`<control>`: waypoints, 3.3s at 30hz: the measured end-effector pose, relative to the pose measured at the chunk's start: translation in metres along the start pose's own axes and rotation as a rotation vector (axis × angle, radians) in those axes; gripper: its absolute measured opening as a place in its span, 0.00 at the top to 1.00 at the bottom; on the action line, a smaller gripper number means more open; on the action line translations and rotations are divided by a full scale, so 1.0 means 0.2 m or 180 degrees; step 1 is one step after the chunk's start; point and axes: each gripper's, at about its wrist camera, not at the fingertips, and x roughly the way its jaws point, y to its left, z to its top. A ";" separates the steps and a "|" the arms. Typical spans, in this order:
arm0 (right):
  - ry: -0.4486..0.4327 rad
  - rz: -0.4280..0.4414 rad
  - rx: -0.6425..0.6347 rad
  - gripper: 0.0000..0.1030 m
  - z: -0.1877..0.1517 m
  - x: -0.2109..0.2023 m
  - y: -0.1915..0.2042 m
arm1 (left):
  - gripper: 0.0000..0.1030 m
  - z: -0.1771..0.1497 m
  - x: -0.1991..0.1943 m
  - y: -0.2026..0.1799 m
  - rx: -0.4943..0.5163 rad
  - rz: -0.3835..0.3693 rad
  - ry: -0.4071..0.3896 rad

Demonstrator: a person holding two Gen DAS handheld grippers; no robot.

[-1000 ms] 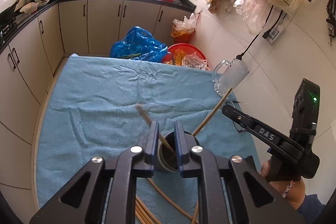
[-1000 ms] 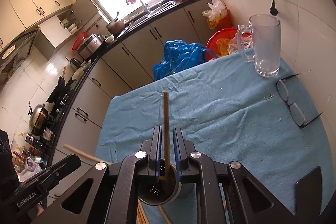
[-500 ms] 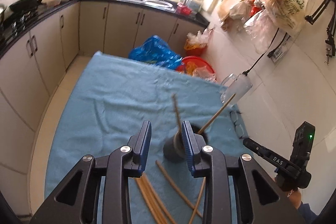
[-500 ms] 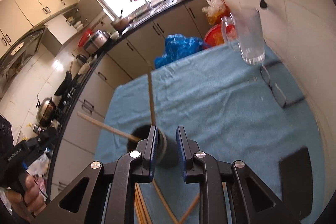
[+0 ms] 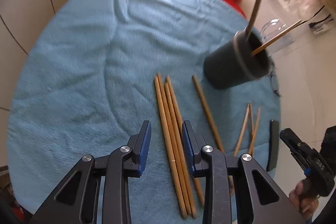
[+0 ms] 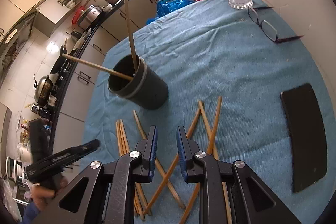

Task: Organize utensils
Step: 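Move both tools back over the remaining chopsticks on the towel, then grasp a chopstick with the left tool while the right tool grasps and lifts another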

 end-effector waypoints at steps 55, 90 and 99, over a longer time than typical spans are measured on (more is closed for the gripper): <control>0.0379 -0.0170 -0.0122 0.80 -0.06 0.24 0.14 | 0.89 0.04 0.15 0.14 0.0097 -0.0081 0.0259; 0.0766 -0.0684 -0.1305 0.92 -0.11 0.68 0.37 | 0.89 0.16 0.22 0.04 0.0045 0.0252 0.0382; 0.0853 -0.0703 -0.1375 0.86 -0.11 0.70 0.37 | 0.91 0.10 0.21 0.02 0.0167 0.0446 0.0309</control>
